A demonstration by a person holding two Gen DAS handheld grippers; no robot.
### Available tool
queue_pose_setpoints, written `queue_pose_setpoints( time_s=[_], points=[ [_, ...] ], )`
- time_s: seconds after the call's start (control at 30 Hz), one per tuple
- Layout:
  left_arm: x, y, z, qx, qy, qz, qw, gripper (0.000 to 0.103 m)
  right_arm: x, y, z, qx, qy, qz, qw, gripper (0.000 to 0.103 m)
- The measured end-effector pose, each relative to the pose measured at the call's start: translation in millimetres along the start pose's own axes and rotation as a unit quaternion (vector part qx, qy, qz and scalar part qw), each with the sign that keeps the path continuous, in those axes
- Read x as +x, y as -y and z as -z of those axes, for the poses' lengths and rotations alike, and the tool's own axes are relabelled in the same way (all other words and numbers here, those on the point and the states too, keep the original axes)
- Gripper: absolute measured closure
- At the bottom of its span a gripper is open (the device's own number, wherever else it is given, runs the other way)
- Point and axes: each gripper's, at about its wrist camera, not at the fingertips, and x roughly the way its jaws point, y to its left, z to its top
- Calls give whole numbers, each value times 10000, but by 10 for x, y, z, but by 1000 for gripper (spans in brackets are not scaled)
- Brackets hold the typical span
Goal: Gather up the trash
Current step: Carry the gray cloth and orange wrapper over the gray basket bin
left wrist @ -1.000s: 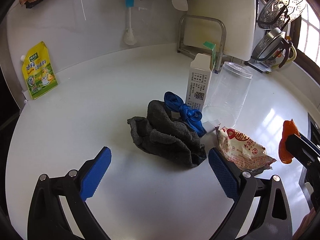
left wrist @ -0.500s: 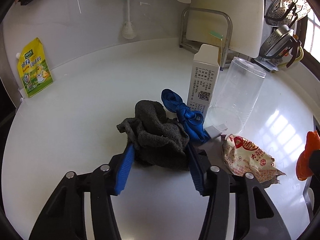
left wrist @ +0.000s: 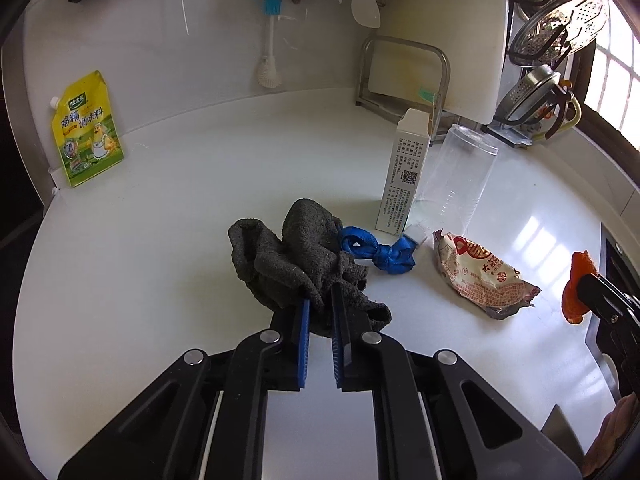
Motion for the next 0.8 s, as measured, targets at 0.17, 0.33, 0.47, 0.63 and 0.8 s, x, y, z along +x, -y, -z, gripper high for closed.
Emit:
queue_pose_setpoints(
  time_s=[0.17, 0.33, 0.47, 0.63, 0.8],
  points=[
    [-351, -58, 99, 29, 224, 27, 9997, 93, -139, -21, 90, 3, 17, 50, 10000, 90],
    [-663, 15, 280, 213, 268, 123, 9993, 93, -353, -103, 238, -35, 16, 144, 9999, 90],
    [-911, 132, 543, 410, 293, 195, 9985, 93, -576, -184, 422, 41, -31, 178, 9998, 90],
    [-1184, 269, 917, 534, 274, 335, 9976, 93, -927, -340, 708, 90, -84, 259, 9996, 90],
    [-1466, 373, 1294, 657, 332, 411, 9964, 93, -1261, -466, 1059, 184, -153, 364, 9990, 90]
  ],
)
